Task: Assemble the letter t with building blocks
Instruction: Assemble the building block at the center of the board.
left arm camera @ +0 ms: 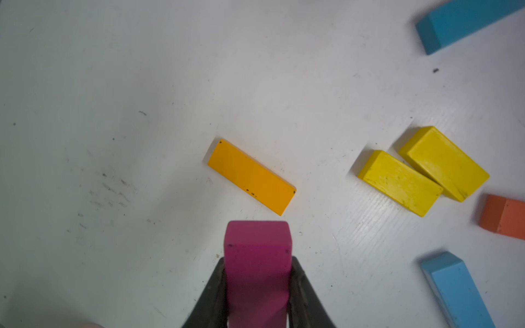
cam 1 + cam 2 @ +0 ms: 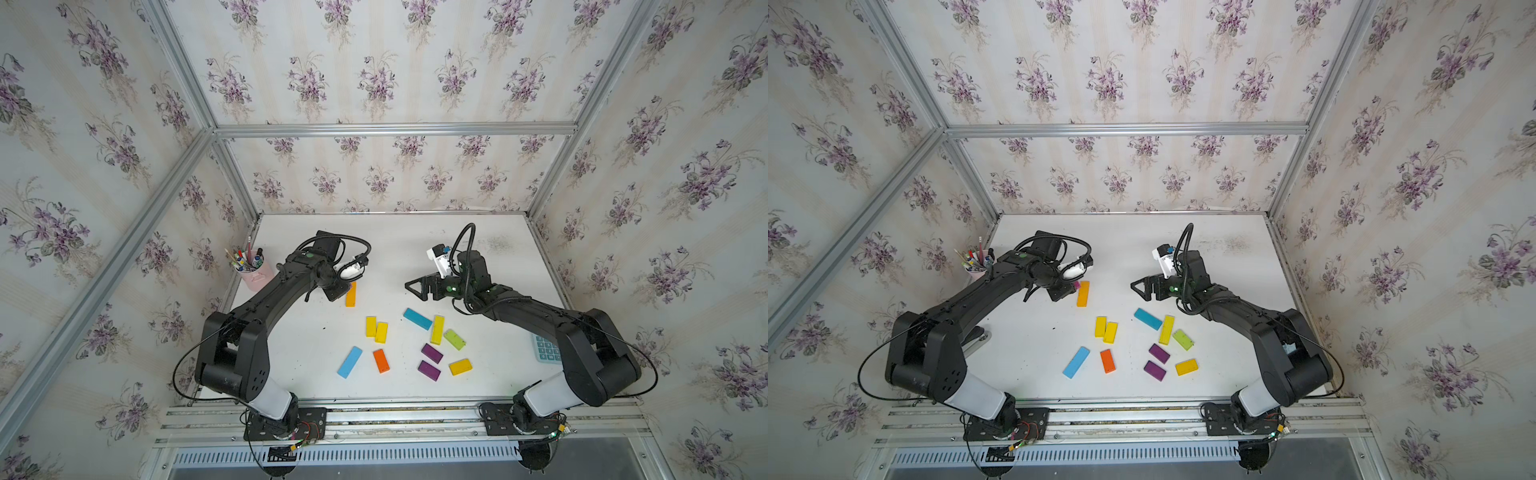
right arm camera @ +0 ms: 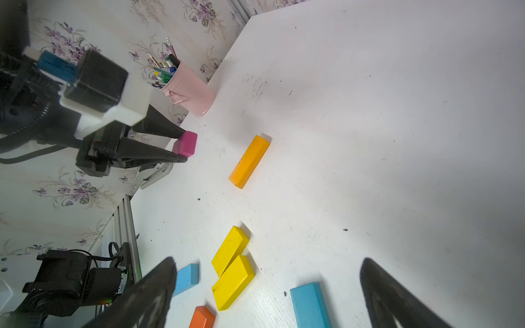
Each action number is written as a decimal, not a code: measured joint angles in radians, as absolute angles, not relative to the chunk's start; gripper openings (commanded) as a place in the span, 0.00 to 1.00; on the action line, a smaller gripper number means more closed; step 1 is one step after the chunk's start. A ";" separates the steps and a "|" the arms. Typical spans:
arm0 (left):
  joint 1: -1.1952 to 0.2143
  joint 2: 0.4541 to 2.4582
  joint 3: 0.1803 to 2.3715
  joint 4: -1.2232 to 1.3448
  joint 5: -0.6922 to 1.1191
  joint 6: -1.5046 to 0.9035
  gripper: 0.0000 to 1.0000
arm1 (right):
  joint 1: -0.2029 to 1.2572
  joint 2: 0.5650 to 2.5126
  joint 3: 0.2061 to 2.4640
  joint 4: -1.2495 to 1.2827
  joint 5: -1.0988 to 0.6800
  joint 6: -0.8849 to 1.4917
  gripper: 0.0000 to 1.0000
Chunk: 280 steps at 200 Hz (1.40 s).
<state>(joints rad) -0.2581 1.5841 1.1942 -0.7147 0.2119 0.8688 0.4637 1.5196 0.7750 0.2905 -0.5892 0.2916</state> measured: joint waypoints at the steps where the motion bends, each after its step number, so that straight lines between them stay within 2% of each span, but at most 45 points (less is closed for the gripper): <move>1: -0.258 1.585 1.195 -0.715 0.213 0.876 0.04 | 0.464 1.520 0.774 0.292 -0.589 0.292 1.00; 38: -0.230 1.671 1.218 -0.733 0.214 1.106 0.04 | 0.464 1.542 0.754 0.356 -0.607 0.292 1.00; 97: -0.193 1.755 1.256 -0.757 0.221 1.268 0.05 | 0.486 1.547 0.739 0.413 -0.637 0.305 1.00; 176: -0.167 1.877 1.348 -0.792 0.199 1.379 0.05 | 0.580 1.581 0.748 0.467 -0.675 0.308 1.00; 280: -0.161 1.962 1.389 -0.818 0.194 1.404 0.05 | 0.590 1.626 0.775 0.465 -0.678 0.307 1.00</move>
